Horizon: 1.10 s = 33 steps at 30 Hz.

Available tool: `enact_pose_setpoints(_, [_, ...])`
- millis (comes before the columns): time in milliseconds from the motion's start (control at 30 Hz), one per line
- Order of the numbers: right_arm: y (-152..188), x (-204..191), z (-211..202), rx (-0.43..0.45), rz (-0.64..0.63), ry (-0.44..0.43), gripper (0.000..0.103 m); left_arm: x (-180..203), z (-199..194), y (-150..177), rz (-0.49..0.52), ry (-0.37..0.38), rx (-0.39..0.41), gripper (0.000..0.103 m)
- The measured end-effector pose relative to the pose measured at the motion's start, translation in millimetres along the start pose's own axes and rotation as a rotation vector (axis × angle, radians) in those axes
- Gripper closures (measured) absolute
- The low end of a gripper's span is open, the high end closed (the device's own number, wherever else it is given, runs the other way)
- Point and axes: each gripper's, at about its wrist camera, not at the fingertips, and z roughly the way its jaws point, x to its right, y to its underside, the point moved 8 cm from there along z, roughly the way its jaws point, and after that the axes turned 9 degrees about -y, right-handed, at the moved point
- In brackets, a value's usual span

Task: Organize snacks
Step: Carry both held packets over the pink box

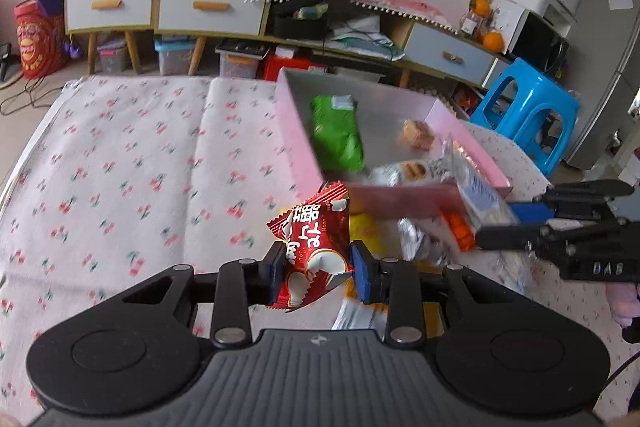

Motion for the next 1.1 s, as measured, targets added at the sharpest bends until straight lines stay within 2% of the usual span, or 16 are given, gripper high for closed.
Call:
enact_pose_setpoints(167, [-21.0,26.8,-11.5,0.060,0.051,0.051,0.074,20.8,10.1,-22.4,0.008,0.020,0.030,0.072])
enact_pose_setpoints(333, [-30.1,57.4,-14.5,0.079,0.120,0.108,0.074,40.8,26.6,-44.5,0.016,0.034,0.033,0.072])
enact_pose_setpoints(633, [-36.3,101.1,-5.2,0.077,0.246,0.115,0.074,53.9,67.6,-48.0,0.051,0.051,-0.052,0.072])
enact_pose_setpoints(800, [-42.2,114.5,5.4,0.064,0.283,0.120,0.074,54.7,76.1,-57.8,0.061,0.037,-0.048,0.072])
enact_pose_setpoints(1100, [-52.3,152.2,40.2,0.022,0.487,0.097,0.074,60.7,98.4,-72.1,0.067,0.014,-0.039,0.071])
